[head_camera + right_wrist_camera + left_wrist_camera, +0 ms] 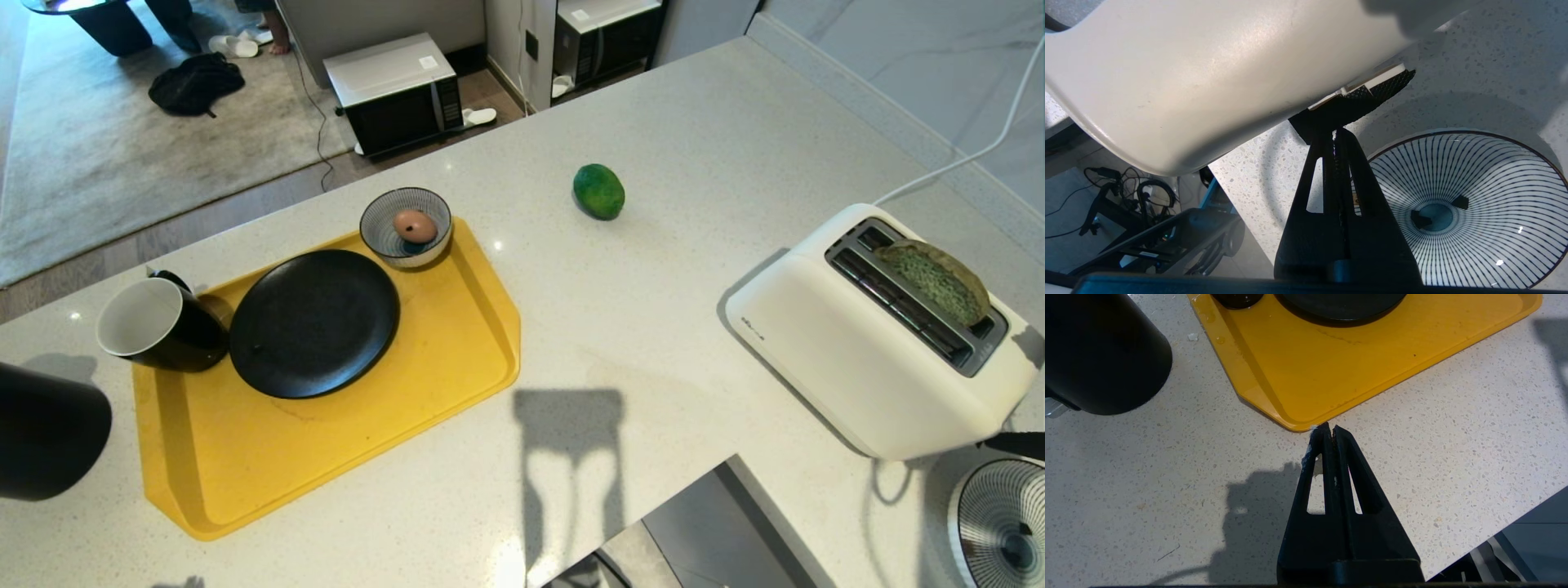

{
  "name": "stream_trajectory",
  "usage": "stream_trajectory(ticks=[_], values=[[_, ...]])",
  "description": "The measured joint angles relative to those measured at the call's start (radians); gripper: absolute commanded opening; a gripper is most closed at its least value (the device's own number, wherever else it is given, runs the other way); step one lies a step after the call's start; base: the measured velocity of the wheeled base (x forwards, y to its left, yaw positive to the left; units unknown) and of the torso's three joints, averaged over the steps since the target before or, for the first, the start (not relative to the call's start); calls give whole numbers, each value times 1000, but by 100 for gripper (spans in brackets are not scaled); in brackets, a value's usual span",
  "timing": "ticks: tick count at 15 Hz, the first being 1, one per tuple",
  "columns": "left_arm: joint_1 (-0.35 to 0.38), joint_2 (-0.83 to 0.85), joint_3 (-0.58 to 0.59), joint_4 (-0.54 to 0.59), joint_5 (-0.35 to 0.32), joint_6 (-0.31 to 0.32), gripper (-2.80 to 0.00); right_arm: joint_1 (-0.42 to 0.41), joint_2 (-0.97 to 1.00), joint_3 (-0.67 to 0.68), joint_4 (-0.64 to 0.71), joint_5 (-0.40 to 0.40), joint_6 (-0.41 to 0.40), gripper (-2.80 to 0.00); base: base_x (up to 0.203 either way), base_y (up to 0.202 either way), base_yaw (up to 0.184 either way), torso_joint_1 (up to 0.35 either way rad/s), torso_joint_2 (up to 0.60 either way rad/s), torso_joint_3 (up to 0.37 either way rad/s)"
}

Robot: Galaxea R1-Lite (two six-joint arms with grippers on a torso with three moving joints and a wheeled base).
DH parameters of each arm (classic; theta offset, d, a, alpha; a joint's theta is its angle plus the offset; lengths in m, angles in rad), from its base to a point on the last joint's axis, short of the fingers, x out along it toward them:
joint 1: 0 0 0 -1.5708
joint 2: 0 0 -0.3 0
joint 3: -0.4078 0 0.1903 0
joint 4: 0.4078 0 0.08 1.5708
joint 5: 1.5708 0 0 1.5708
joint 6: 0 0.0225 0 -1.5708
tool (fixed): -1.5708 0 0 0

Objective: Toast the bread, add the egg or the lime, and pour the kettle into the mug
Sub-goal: Use a bread toaster

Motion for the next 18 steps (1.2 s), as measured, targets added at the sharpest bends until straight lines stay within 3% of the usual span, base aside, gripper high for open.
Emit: stream_trajectory(ticks=[9,18], values=[[0,0,0,0,0,0,-280,0,-78,0,6,-7,3,-280,0,0,0,0,0,0],[0,0,0,0,-1,-1,-280,-5,-223,-5,1,-68,13,-280,0,0,0,0,0,0]])
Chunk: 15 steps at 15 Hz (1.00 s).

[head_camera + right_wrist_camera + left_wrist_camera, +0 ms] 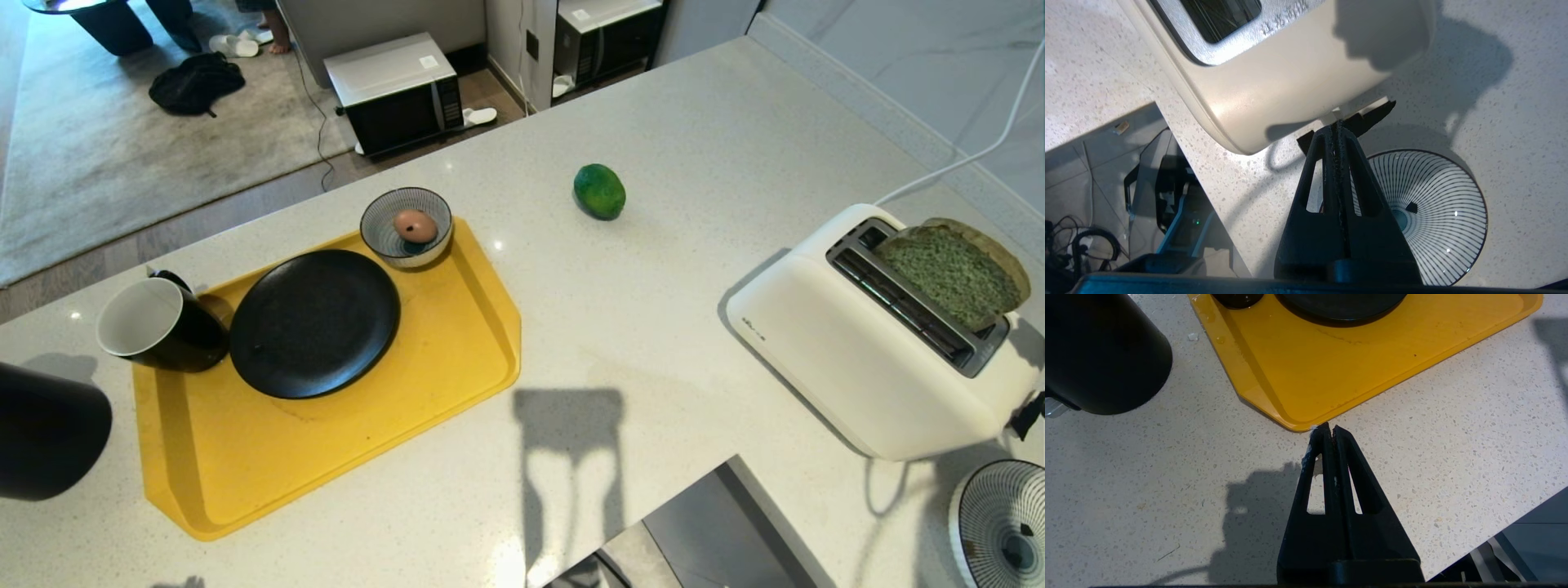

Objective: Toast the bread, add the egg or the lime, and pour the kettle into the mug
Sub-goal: Use a bread toaster, then put the baked bread on a plate

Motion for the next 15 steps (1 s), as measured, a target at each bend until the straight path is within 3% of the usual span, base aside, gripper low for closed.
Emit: stream_trajectory(ticks=[7,13,14,15], values=[[0,0,0,0,0,0,-280,2,-49,-1,-153,8,57,-280,0,0,0,0,0,0],[0,0,0,0,1,0,-280,1,-68,0,-179,30,58,-280,0,0,0,0,0,0],[0,0,0,0,0,0,-280,1,-70,1,-179,30,58,0,0,0,0,0,0,0],[0,0,0,0,1,0,-280,1,-73,1,-179,32,59,0,0,0,0,0,0,0]])
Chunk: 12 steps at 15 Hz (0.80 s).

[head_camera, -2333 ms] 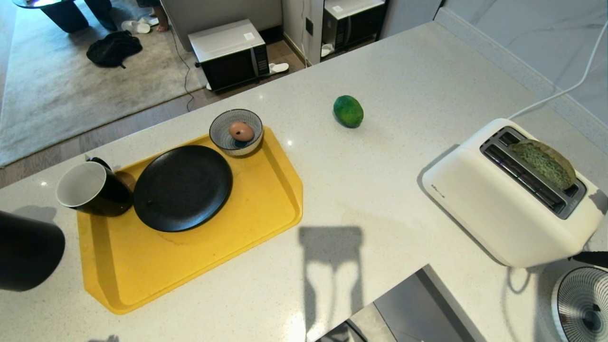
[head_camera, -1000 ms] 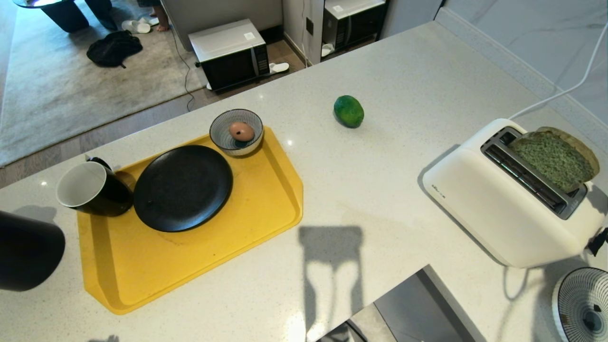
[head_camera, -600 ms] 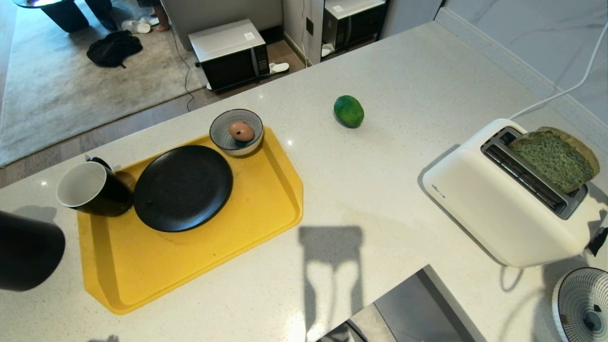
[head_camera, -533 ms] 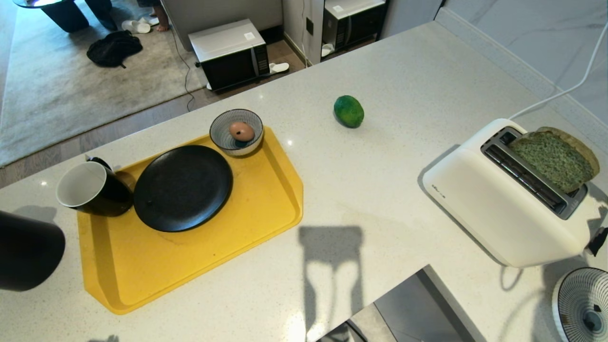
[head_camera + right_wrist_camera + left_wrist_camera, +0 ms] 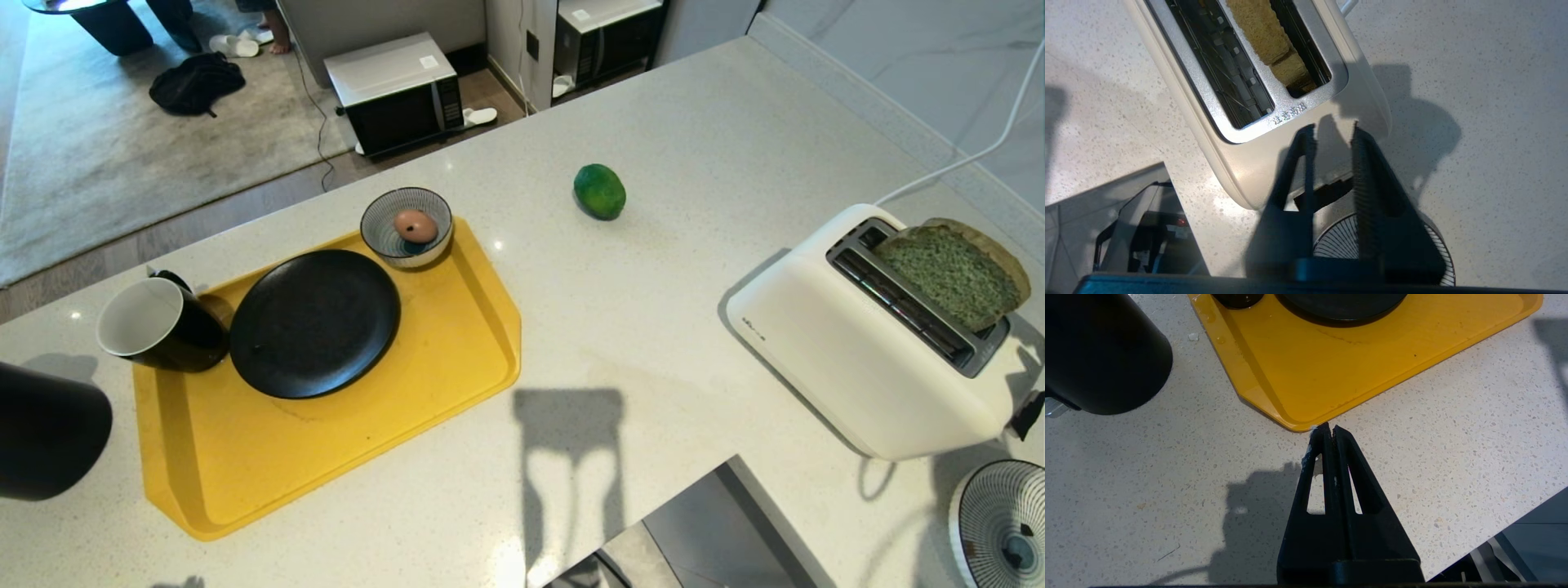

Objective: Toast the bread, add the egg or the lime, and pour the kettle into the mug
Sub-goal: Put the baked bread on a plate

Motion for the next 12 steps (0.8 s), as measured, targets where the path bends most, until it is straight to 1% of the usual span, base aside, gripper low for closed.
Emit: stream_trajectory(ticks=[4,6,7,10,12], values=[[0,0,0,0,0,0,-280,0,-7,-4,-1,19,0,0,0,0,0,0,0,0],[0,0,0,0,0,0,-280,3,-11,-3,-31,24,1,0,0,0,0,0,0,0],[0,0,0,0,0,0,-280,5,-12,4,-54,42,2,0,0,0,0,0,0,0],[0,0,0,0,0,0,-280,9,-15,16,-99,150,-1,0,0,0,0,0,0,0],[0,0,0,1,0,0,-280,27,-16,18,-118,176,-1,0,0,0,0,0,0,0]])
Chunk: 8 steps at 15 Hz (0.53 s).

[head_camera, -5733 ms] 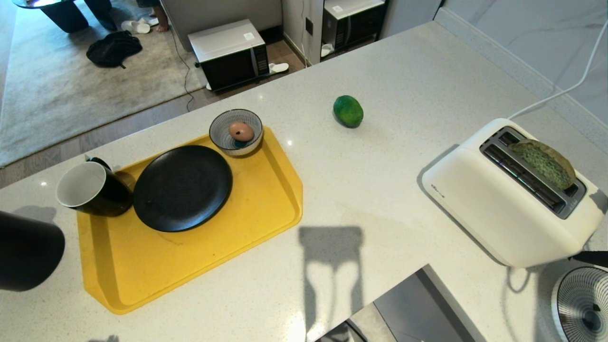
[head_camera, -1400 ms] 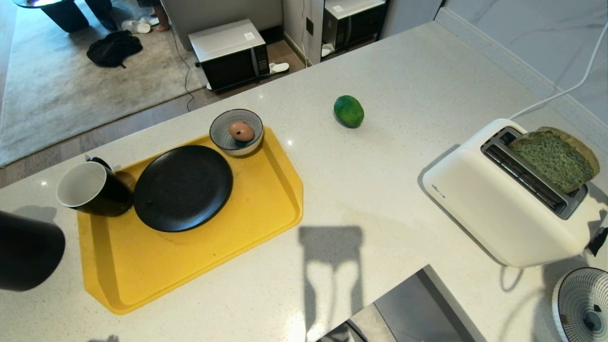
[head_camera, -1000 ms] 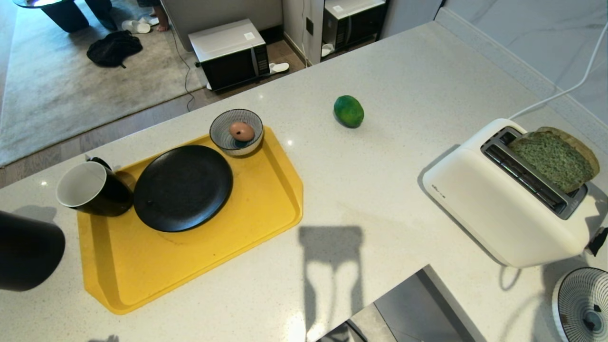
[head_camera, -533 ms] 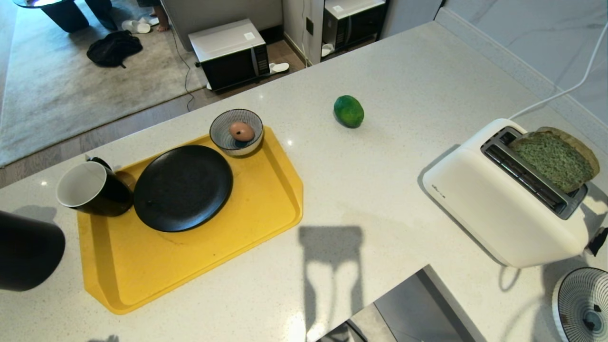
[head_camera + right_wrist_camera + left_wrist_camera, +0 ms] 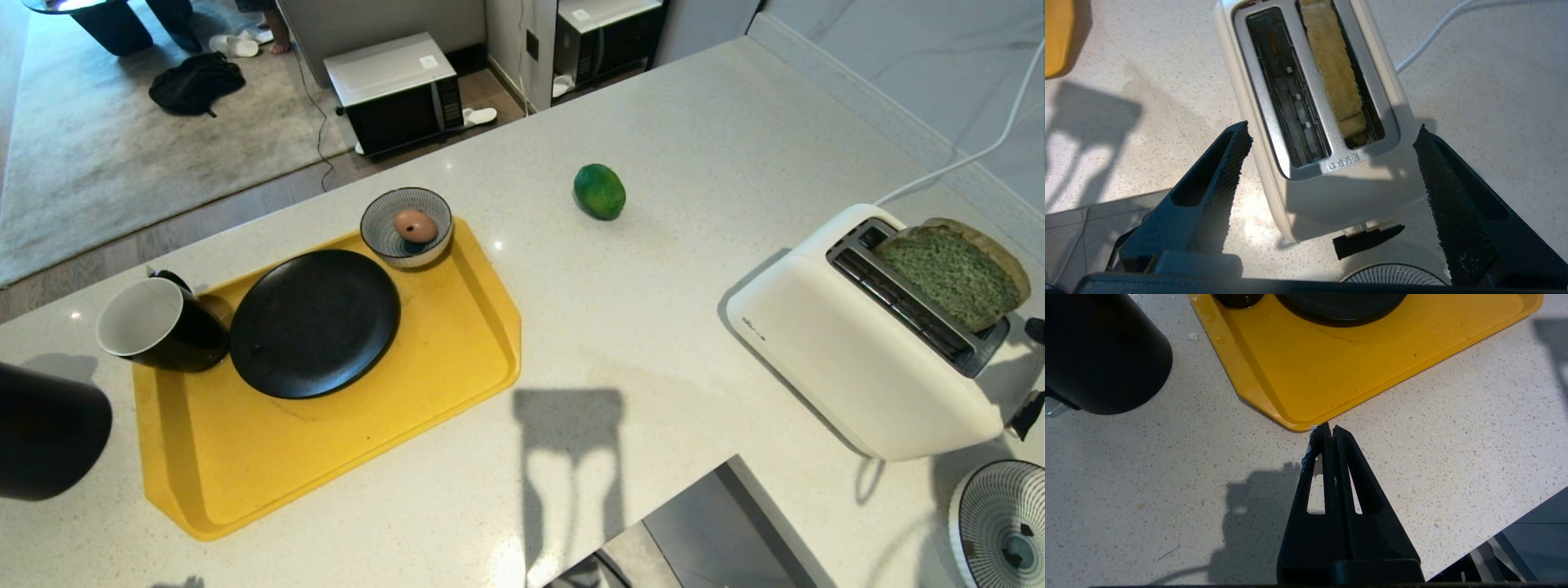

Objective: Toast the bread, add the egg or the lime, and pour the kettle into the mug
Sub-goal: Put the baked bread on a plate

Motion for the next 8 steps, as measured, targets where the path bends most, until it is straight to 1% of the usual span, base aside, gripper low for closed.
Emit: stream_trajectory(ticks=[3,8], values=[[0,0,0,0,0,0,-280,28,6,0,-4,1,-4,0,0,0,0,0,0,0],[0,0,0,-1,0,0,-280,36,69,-25,-4,2,-3,0,0,0,0,0,0,0]])
